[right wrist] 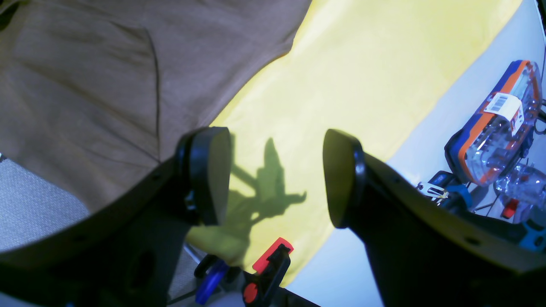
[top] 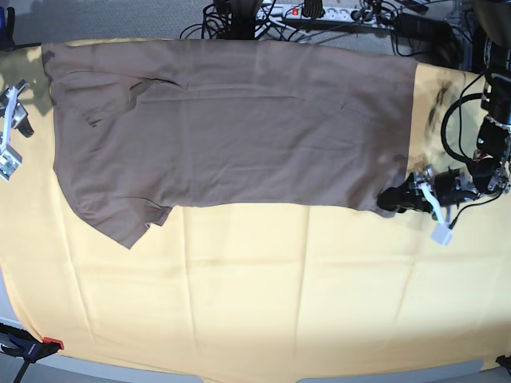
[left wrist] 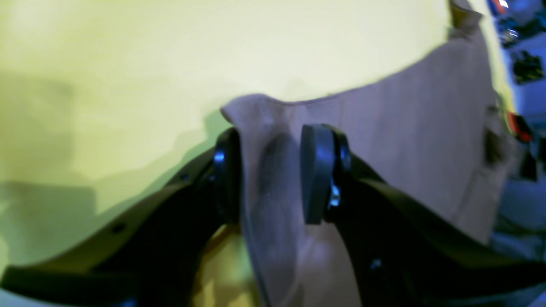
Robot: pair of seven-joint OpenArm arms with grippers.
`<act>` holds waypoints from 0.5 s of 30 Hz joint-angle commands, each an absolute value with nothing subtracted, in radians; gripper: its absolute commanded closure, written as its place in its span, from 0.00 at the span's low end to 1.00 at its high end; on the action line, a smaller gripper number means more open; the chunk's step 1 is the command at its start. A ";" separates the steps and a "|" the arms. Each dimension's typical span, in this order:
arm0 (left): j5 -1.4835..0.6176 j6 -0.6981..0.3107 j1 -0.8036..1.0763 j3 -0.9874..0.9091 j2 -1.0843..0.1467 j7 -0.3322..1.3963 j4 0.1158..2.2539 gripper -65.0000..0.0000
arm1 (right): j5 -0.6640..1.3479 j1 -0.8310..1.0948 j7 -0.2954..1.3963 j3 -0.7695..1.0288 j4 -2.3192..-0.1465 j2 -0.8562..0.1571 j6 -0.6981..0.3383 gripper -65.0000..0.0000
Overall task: Fold the T-shirt properly
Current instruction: 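Grasp the shirt's hem-side edge with both grippers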
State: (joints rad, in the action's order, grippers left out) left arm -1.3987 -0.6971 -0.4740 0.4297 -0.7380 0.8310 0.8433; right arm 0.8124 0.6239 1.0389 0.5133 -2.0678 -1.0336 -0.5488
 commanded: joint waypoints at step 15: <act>-1.274 -0.698 -0.580 0.428 -0.755 0.729 0.854 1.00 | 0.781 0.511 0.836 0.527 -2.059 -0.825 -0.542 0.44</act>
State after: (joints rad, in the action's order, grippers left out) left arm -1.2564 -0.6926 -0.5503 0.4374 -0.7341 0.7525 0.8444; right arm 0.7845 0.5171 0.8536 0.5137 -2.0525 -0.8005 -0.5533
